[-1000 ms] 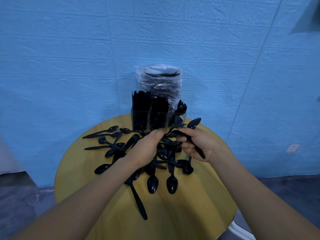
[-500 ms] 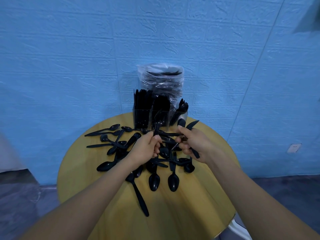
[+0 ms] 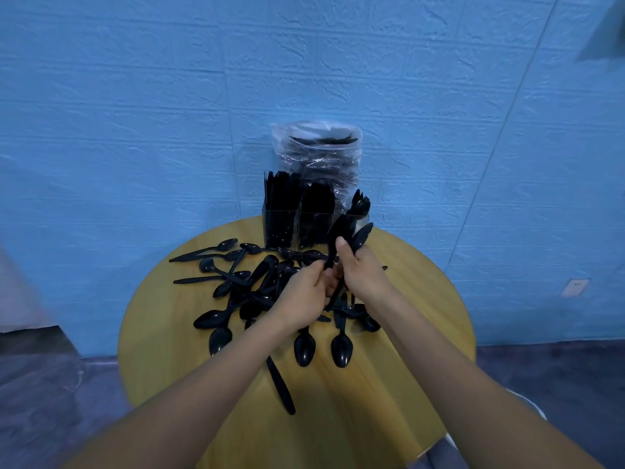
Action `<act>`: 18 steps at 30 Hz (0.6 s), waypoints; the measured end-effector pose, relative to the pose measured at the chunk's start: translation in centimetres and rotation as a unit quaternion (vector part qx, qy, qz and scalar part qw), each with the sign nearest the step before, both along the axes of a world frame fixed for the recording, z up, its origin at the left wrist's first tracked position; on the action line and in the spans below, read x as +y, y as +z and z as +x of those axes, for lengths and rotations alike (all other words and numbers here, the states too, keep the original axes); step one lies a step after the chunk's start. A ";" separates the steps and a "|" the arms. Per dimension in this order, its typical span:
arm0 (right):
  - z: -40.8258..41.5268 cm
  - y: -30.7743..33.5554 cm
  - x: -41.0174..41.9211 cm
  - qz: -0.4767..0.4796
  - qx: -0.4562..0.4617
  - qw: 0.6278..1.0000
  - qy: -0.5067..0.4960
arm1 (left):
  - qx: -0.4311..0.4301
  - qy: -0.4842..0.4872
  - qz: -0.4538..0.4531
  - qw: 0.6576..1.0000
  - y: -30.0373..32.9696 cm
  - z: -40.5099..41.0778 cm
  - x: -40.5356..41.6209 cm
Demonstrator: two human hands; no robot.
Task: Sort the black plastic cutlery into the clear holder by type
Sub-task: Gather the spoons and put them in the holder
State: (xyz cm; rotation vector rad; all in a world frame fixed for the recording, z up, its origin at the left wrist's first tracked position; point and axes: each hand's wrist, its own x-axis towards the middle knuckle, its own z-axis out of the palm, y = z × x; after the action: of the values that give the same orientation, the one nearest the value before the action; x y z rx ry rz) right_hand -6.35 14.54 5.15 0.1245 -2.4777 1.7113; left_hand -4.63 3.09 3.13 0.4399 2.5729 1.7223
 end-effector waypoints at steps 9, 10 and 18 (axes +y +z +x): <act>-1.6 0.0 0.1 0.031 -0.043 0.998 0.023 | -0.059 -0.015 0.117 0.991 0.6 0.9 1.0; -1.6 0.1 0.2 0.025 -0.052 0.998 0.035 | -0.063 -0.016 0.134 0.989 0.6 1.0 1.0; -0.7 -0.9 1.9 -0.003 -0.101 0.993 0.068 | -0.086 0.034 0.176 0.980 0.4 0.6 0.0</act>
State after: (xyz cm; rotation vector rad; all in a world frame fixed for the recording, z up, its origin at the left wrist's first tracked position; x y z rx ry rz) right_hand -7.06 16.42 4.26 0.1278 -2.6634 1.8718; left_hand -4.04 3.12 3.49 0.1967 2.1937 2.1431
